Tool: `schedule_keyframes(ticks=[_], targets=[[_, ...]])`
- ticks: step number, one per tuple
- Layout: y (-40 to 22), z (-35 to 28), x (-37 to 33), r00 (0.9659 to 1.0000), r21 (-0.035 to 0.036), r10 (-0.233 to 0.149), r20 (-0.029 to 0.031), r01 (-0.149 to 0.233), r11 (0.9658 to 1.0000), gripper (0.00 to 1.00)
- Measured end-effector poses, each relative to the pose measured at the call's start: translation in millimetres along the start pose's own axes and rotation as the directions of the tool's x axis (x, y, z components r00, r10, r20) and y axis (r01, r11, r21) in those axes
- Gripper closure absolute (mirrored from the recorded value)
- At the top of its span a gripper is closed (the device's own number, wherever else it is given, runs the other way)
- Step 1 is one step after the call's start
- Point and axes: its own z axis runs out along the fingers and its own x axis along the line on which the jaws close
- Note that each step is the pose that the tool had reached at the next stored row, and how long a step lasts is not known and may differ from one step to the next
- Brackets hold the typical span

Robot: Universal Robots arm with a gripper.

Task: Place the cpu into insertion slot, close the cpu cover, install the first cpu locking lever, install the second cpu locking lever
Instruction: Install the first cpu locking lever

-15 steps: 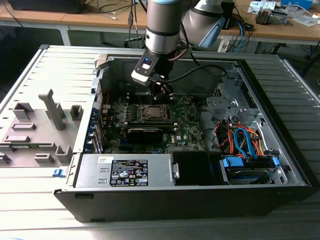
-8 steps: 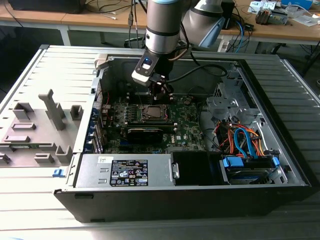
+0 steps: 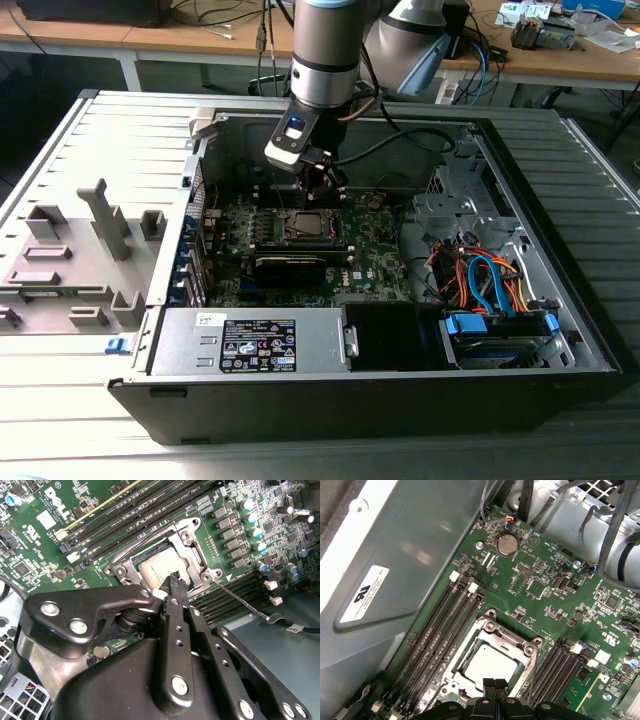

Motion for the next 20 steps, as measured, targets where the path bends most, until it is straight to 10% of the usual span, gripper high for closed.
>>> schedule_keyframes(ticks=[20], targets=[[0.0,0.0,0.0,0.9989,-0.0009,-0.047,0.0027,0.047,0.9989,0.89]])
